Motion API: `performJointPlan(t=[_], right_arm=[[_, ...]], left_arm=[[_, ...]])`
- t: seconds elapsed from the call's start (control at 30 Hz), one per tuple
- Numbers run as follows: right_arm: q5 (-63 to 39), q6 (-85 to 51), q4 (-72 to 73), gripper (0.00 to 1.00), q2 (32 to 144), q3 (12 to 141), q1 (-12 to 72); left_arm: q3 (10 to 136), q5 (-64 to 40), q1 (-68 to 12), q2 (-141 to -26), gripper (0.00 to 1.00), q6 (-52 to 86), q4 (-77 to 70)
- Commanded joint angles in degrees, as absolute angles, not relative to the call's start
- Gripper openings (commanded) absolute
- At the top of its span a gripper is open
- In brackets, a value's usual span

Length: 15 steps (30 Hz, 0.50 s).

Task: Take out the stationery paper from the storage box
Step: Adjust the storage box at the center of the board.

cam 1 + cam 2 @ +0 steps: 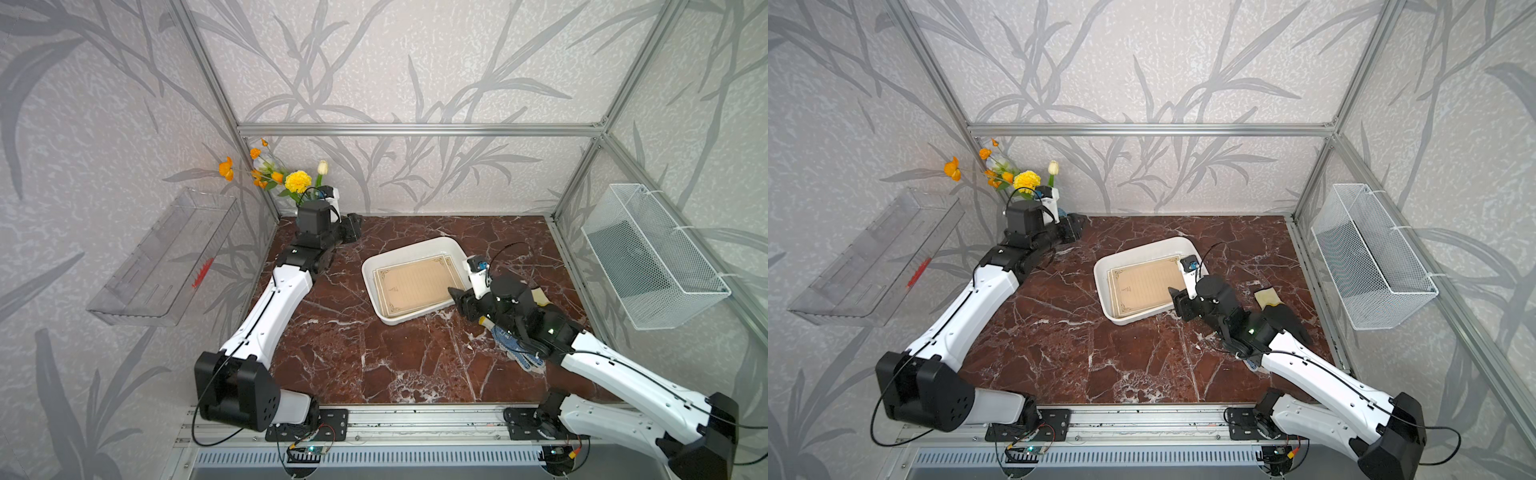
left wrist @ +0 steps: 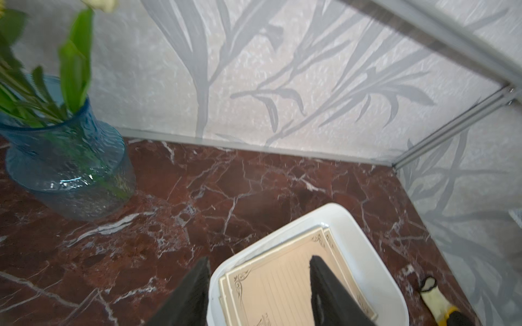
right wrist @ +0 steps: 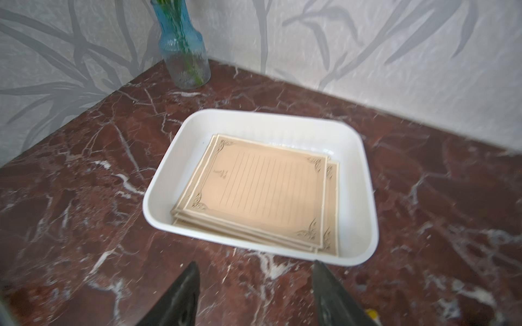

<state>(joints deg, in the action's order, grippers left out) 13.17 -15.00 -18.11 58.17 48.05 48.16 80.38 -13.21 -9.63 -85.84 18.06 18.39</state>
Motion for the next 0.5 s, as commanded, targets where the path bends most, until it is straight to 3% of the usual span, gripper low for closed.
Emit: performJointPlan(t=[0.0,0.07,0.17,0.23,0.47], right_arm=[[10.95,-27.46,-28.14,0.50,59.33,48.58,49.73],[8.59,-31.47,-30.08,0.45,61.31,48.08,49.70],[9.57,-37.64,-36.15,0.23,65.02,48.60,49.75],[10.55,-40.55,-37.19,0.17,66.37,48.08,49.42],[-4.48,-43.04,-26.84,0.09,72.15,42.52,35.76]], left_arm=[[86.42,-17.05,-9.40,-92.82,0.48,14.35,31.77],[90.70,-17.84,-9.41,-98.40,0.40,14.17,33.75],[99.26,-19.83,-9.51,-107.51,0.21,14.67,38.88],[104.34,-20.24,-9.54,-113.15,0.12,15.19,42.47],[118.61,-19.41,-9.76,-126.70,0.09,15.42,51.27]])
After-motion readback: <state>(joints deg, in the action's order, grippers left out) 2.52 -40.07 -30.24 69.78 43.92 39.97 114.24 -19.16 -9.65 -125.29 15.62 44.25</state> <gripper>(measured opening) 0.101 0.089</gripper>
